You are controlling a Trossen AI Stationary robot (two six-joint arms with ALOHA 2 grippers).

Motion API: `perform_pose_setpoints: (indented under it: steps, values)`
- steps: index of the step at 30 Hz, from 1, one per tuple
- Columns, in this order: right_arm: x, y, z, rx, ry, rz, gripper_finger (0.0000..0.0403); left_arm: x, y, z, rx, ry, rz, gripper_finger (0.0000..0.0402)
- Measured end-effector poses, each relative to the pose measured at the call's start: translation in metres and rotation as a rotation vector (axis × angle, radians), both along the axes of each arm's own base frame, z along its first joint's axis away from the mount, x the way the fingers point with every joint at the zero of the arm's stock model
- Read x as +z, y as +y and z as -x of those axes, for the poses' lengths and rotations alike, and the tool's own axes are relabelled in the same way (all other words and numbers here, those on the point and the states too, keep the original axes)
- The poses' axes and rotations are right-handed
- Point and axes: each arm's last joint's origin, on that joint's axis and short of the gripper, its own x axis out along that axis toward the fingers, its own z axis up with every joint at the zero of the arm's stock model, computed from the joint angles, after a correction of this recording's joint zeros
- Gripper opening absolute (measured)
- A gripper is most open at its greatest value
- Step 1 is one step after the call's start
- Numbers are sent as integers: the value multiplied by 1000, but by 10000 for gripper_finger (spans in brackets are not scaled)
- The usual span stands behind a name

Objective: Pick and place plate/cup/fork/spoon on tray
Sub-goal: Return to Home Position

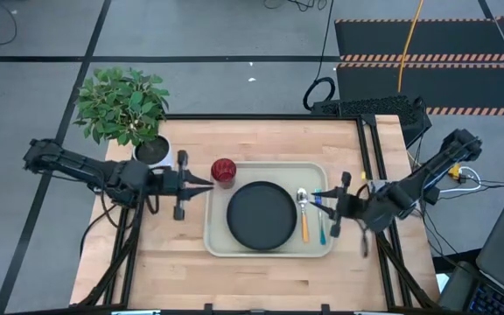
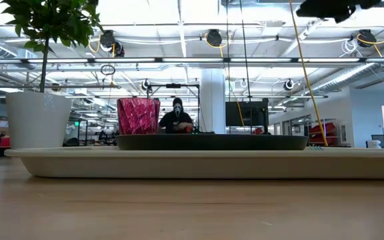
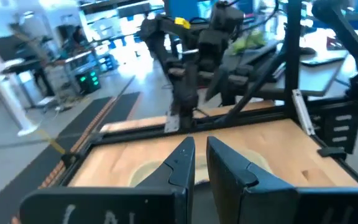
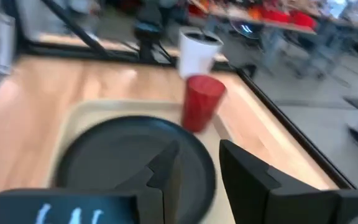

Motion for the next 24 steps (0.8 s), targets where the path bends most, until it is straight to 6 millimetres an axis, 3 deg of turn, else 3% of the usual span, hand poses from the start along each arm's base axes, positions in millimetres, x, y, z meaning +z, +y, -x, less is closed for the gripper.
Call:
perform_pose_setpoints:
  steps: [4, 14, 24]
  values:
    - [-7, -12, 20, 103, -108, -32, 105, -24, 7, 22, 62, 4, 66, 47]
    - [-3, -42, 72, 264, -205, -101, 105, -47, 11, 73, -6, -133, 89, 47]
    - [-12, -67, 102, 227, -194, -132, 105, -92, 18, 83, 25, -242, 99, 47]
